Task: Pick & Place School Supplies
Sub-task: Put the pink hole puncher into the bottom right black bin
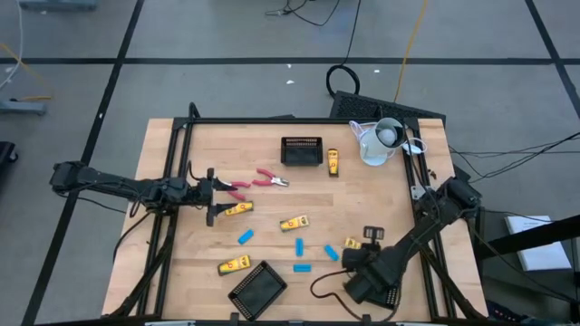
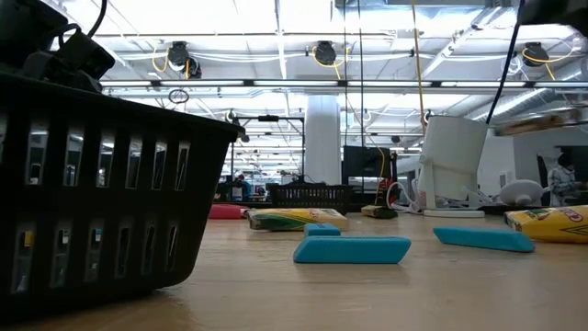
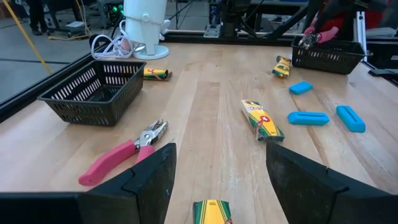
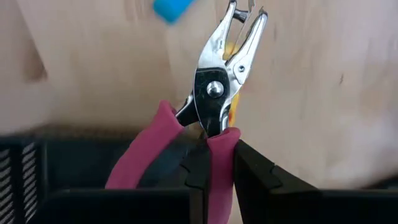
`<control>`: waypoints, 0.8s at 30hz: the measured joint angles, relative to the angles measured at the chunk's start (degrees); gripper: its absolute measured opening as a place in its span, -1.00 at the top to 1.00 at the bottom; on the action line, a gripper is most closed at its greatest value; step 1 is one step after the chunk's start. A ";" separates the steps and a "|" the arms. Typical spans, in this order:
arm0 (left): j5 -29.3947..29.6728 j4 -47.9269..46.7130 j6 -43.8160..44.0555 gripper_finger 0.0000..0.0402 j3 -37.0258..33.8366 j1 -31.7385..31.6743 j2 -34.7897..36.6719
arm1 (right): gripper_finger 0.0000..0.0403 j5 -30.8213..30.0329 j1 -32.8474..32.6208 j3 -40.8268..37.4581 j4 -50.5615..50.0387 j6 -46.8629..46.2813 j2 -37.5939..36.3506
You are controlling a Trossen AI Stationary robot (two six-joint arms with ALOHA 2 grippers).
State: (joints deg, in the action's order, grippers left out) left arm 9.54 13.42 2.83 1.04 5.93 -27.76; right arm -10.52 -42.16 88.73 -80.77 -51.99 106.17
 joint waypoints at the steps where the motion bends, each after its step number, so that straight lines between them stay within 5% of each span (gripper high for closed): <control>1: 0.00 -0.01 0.00 -0.25 0.00 0.00 -0.01 | 0.83 0.64 -0.68 0.00 -0.41 -1.71 0.00; 14: 0.00 0.07 0.00 -0.25 0.00 0.00 0.01 | 0.83 14.66 -7.32 3.41 -7.29 -19.62 -0.07; 24: 0.00 0.10 0.00 -0.25 0.00 0.00 0.01 | 0.83 21.36 -6.72 4.28 -3.87 -19.83 -0.07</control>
State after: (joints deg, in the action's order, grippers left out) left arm 9.54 13.52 2.83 1.04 5.93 -27.75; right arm 10.84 -48.88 93.01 -84.64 -71.82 106.10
